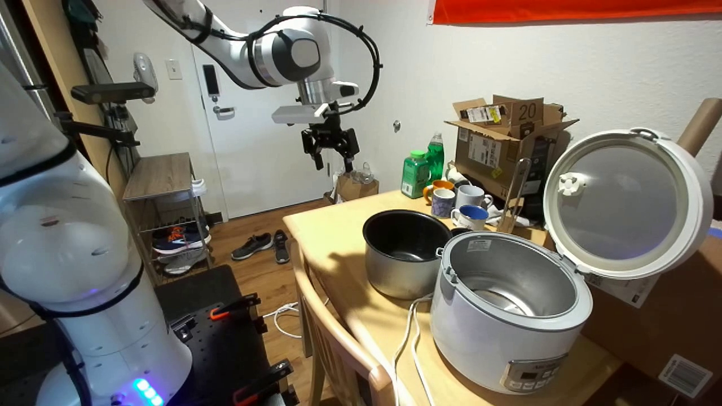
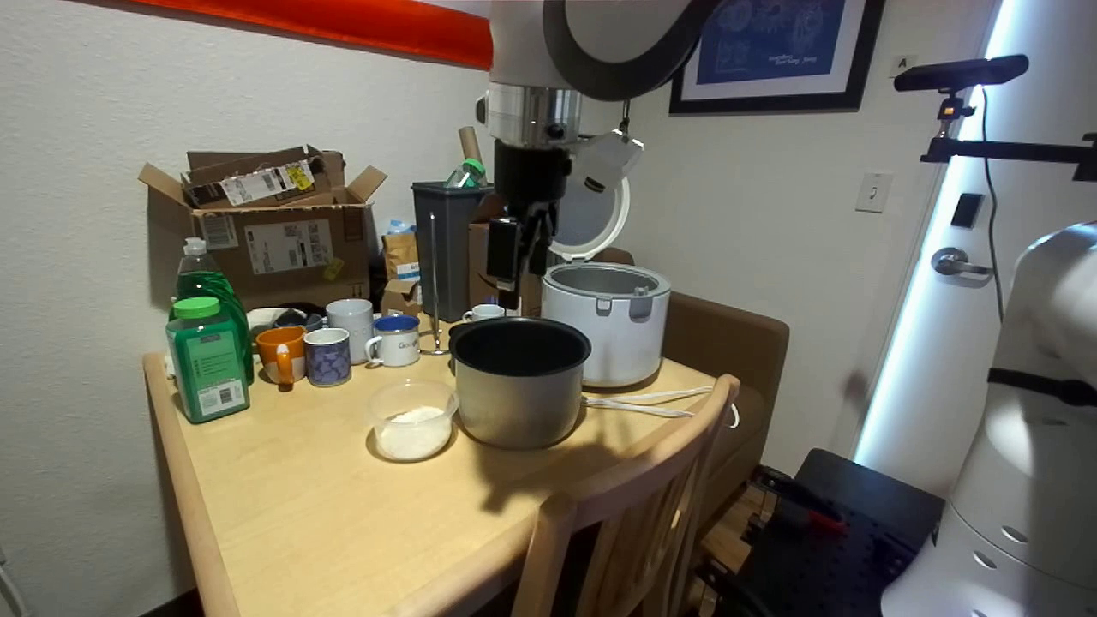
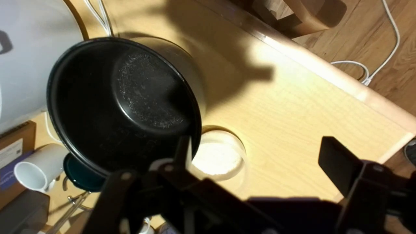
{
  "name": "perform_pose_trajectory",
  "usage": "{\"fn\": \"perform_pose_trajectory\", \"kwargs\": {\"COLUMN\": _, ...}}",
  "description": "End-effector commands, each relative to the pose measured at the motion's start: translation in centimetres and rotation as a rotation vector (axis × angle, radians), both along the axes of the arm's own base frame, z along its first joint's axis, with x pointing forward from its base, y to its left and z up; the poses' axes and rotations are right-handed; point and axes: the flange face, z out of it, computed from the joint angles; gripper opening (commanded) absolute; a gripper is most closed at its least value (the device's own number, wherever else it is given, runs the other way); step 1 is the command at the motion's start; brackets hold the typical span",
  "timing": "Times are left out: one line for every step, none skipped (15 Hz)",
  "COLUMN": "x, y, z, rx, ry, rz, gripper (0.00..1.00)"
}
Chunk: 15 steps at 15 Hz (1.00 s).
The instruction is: Pick up the transparent bowl, pour its contents in the pot, pick up the pot and put it in the rice cooker
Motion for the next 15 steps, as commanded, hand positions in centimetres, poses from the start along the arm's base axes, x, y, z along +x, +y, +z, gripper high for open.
{"fn": "perform_pose_trajectory", "kwargs": {"x": 3.1, "y": 3.6, "z": -1.0, "rx": -0.025, "ry": 0.030, "rz": 0.122, "gripper": 1.00}}
{"fn": "perform_pose_trajectory", "kwargs": {"x": 3.8, "y": 4.5, "z": -1.4, "rx": -0.035, "ry": 0.036, "rz": 0.156, "gripper": 1.00}}
{"fn": "perform_pose_trajectory", "kwargs": {"x": 4.7, "y": 5.4, "z": -2.0, "rx": -0.047, "ry": 0.044, "rz": 0.184, "gripper": 1.00}}
{"fn": "perform_pose_trajectory", "kwargs": {"x": 5.5, "y": 5.9, "z": -2.6, "rx": -0.055, "ry": 0.049, "rz": 0.207, "gripper": 1.00}}
{"fn": "perform_pose_trajectory", "kwargs": {"x": 6.2, "y": 6.6, "z": -3.1, "rx": -0.060, "ry": 0.057, "rz": 0.224, "gripper": 1.00}}
{"fn": "perform_pose_trajectory", "kwargs": {"x": 7.0, "y": 6.9, "z": -3.7, "rx": -0.069, "ry": 0.061, "rz": 0.235, "gripper": 1.00}}
{"fn": "perform_pose_trajectory", "kwargs": {"x": 7.9, "y": 7.2, "z": -4.3, "rx": -0.076, "ry": 0.064, "rz": 0.218, "gripper": 1.00}}
{"fn": "perform_pose_trajectory", "kwargs": {"x": 8.6, "y": 7.3, "z": -4.9, "rx": -0.075, "ry": 0.078, "rz": 0.221, "gripper": 1.00}}
{"fn": "perform_pose_trajectory", "kwargs": {"x": 9.1, "y": 7.1, "z": -5.3, "rx": -0.080, "ry": 0.088, "rz": 0.215, "gripper": 1.00}}
{"fn": "perform_pose_trajectory", "kwargs": {"x": 7.6, "y": 6.9, "z": -5.1, "rx": -0.058, "ry": 0.068, "rz": 0.215, "gripper": 1.00}}
{"fn": "perform_pose_trajectory", "kwargs": {"x": 8.2, "y": 7.0, "z": -5.6, "rx": -0.058, "ry": 0.076, "rz": 0.213, "gripper": 1.00}}
{"fn": "perform_pose_trajectory", "kwargs": {"x": 8.6, "y": 7.0, "z": -6.0, "rx": -0.057, "ry": 0.081, "rz": 0.212, "gripper": 1.00}}
{"fn": "perform_pose_trajectory", "kwargs": {"x": 8.9, "y": 7.1, "z": -6.2, "rx": -0.057, "ry": 0.083, "rz": 0.211, "gripper": 1.00}}
{"fn": "perform_pose_trajectory", "kwargs": {"x": 9.0, "y": 7.1, "z": -6.2, "rx": -0.056, "ry": 0.084, "rz": 0.211, "gripper": 1.00}}
{"fn": "perform_pose_trajectory", "kwargs": {"x": 9.2, "y": 7.3, "z": -6.3, "rx": -0.033, "ry": 0.086, "rz": 0.214, "gripper": 1.00}}
